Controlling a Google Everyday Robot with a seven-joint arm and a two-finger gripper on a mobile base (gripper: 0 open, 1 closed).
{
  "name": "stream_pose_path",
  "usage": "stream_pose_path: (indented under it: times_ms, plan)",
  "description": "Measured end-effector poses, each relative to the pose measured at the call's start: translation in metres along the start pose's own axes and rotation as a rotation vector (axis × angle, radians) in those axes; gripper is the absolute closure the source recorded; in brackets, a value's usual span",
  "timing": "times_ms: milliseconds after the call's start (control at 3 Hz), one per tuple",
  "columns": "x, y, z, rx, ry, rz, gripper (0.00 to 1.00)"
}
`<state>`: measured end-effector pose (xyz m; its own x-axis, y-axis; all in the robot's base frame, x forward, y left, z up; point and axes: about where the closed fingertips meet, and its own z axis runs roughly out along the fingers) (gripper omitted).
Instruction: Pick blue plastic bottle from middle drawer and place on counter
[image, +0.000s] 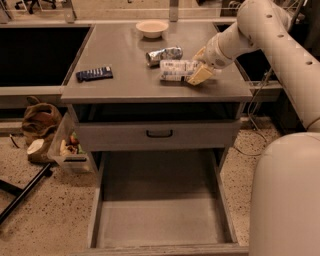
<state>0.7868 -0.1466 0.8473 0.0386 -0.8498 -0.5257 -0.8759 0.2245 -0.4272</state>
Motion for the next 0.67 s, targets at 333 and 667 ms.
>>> stream_pose_path:
  times_ms: [333, 667]
  plan:
    - [0.0000, 0.0000, 0.0000, 0.000, 0.000, 0.000, 0.40]
    - [0.0000, 0.0000, 0.0001, 0.000, 0.000, 0.000, 0.16]
